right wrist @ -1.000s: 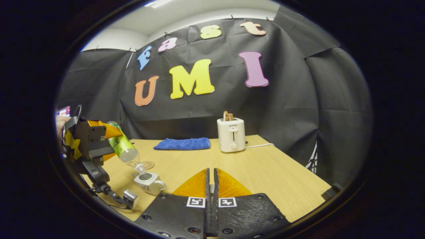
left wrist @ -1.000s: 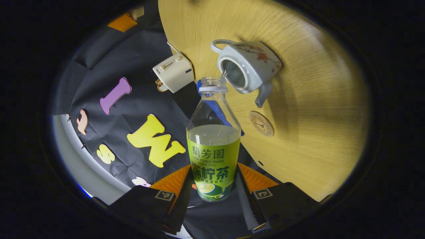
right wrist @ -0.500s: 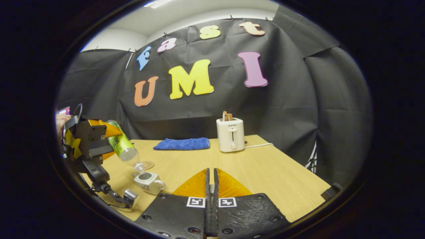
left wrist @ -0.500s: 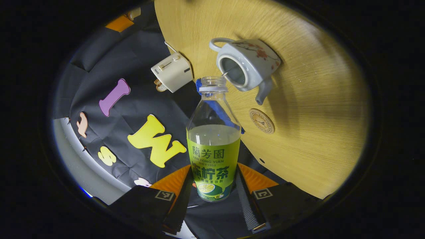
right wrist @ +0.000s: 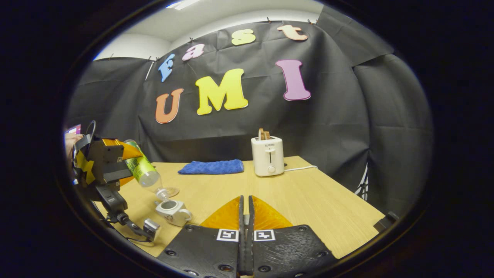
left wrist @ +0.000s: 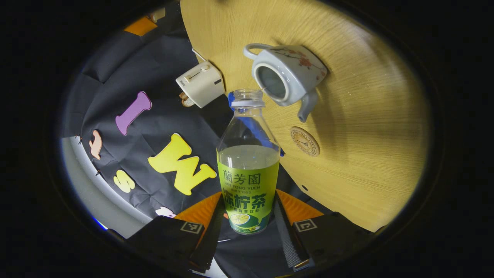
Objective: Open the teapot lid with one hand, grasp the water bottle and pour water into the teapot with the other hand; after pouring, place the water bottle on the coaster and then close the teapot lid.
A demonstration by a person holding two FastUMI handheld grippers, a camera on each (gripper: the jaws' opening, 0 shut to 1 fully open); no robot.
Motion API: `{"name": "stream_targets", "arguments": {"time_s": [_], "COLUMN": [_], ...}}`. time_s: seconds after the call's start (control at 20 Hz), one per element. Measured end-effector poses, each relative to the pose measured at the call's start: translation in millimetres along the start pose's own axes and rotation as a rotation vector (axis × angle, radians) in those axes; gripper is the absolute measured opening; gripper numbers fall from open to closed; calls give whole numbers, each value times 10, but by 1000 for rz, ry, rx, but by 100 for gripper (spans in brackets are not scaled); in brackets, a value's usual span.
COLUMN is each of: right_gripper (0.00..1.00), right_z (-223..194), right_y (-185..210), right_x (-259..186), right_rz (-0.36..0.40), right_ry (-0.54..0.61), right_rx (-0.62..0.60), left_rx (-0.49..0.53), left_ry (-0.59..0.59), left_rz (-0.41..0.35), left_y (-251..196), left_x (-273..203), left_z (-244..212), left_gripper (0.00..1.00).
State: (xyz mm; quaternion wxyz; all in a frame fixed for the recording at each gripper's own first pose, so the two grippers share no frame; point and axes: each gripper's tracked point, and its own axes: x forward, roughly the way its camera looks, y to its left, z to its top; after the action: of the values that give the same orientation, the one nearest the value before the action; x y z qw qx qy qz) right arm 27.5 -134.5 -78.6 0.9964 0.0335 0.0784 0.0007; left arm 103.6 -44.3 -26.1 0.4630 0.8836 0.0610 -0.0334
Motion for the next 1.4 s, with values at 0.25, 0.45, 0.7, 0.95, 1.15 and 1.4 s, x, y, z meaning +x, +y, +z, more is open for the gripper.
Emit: {"name": "stream_targets", "arguments": {"time_s": [0.25,0.45,0.7,0.95,1.15,1.4], "right_gripper": [0,0,2,0,0,0], "right_z": [28,41,158,296,313,287], "right_y": [15,7,72,165,247,340], "right_x": [-22,-49,-62,-108,-149,-126], "right_rz": [-7,-17,-22,-21,-16,-11], "right_ry": [-1,4,-7,-28,-30,-23], "right_rx": [-7,4,-4,0,-5,-2], "left_rx": [-125,-427,-869,-1283,-1659,-2019], "left_ry": [-14,-90,-140,-166,-153,-207], "left_rz": [-33,-108,-142,-192,-156,-157], "left_y": [-176,-422,-485,-550,-416,-196], "left_x": [79,66,-126,-183,-126,121], "left_z": [-2,97,187,156,-104,-326], "left_gripper": [71,70,67,71,71,71]}}
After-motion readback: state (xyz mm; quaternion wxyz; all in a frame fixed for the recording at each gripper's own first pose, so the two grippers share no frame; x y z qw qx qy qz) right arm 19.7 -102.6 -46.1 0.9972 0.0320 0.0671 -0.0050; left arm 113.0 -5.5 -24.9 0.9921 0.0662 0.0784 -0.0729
